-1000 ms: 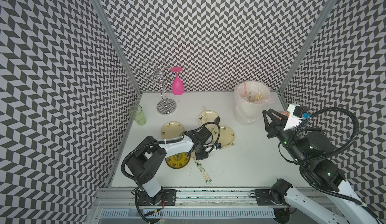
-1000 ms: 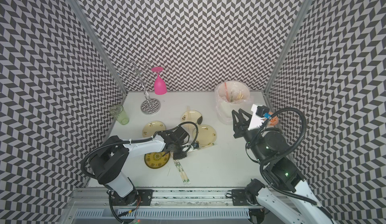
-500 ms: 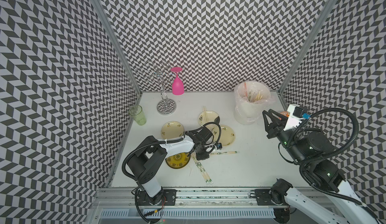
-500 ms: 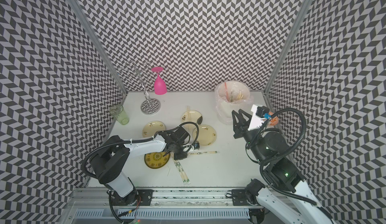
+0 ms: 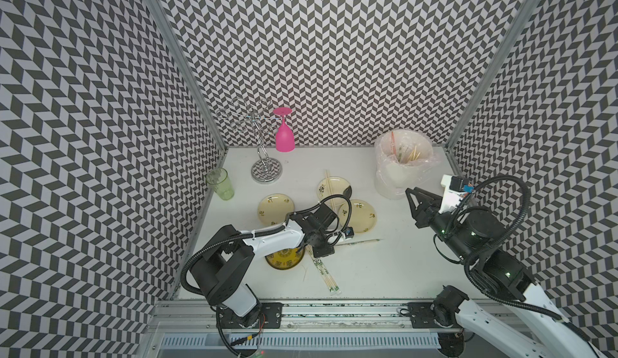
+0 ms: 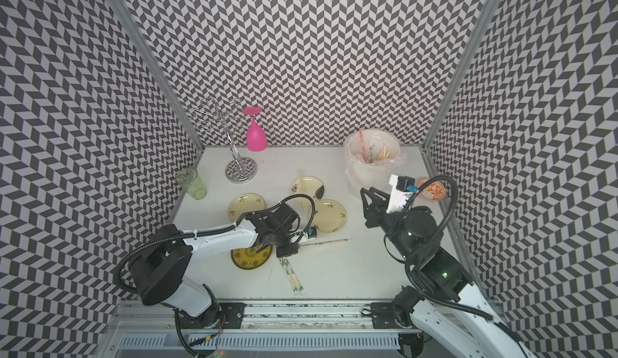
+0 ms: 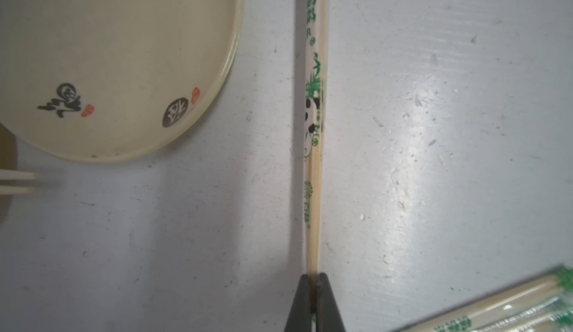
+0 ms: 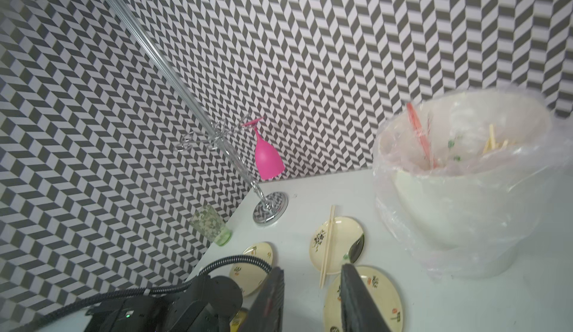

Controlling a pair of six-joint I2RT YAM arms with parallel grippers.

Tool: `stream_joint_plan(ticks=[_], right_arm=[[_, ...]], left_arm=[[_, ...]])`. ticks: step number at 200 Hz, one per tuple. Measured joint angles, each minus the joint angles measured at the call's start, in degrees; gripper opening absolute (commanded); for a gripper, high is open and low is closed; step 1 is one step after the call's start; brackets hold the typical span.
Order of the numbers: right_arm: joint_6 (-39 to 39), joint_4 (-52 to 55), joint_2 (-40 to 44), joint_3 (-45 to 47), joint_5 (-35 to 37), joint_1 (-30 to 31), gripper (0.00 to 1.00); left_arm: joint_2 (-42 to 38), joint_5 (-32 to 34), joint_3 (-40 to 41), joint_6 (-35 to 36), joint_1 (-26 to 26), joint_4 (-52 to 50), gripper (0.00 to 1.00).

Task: Remove the packaging of disposable chopsticks
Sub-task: Pick up the disposable chopsticks from the center of the board.

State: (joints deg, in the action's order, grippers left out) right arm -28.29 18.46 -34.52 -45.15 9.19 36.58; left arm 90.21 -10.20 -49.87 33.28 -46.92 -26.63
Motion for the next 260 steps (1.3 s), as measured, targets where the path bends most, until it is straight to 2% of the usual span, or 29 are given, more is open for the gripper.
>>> stream_joint_plan(ticks=[41,68,105,136,168,207,260], right_arm=[[-10.7,2.6,0.1,9.7,-7.8,0.0,0.28],[-11.5,3.6,0.3,9.3,-10.3,0.0,0.29],[-3.5,1.1,0.7,1.3,-11.2,0.0,0.31],[5.7,-8.4,2.8,-3.2,-12.0,0.0,0.36],[12.9,-19.1,2.2,-5.4,-15.3,0.0,0.44],[17.6,-26.7,-5.5,-8.7,-25.6,0.0,0.49],[19.1,-31.8,-14.1,-13.0,-43.4,0.0,0.52]], left_arm=[[-0.3,-0.5,0.3,-0.2,0.0,0.1,0.00],[-4.0,-0.8,0.6,-0.7,0.0,0.7,0.00],[-16.5,-2.6,2.6,-3.0,0.6,6.3,0.00],[-27.0,-4.5,3.0,-7.0,1.9,13.9,0.00],[-34.2,-7.8,3.5,-12.9,2.7,23.6,0.00],[-38.4,-15.7,6.9,-21.8,2.7,36.5,0.00],[-37.7,-26.5,9.0,-34.4,2.7,51.8,0.00]])
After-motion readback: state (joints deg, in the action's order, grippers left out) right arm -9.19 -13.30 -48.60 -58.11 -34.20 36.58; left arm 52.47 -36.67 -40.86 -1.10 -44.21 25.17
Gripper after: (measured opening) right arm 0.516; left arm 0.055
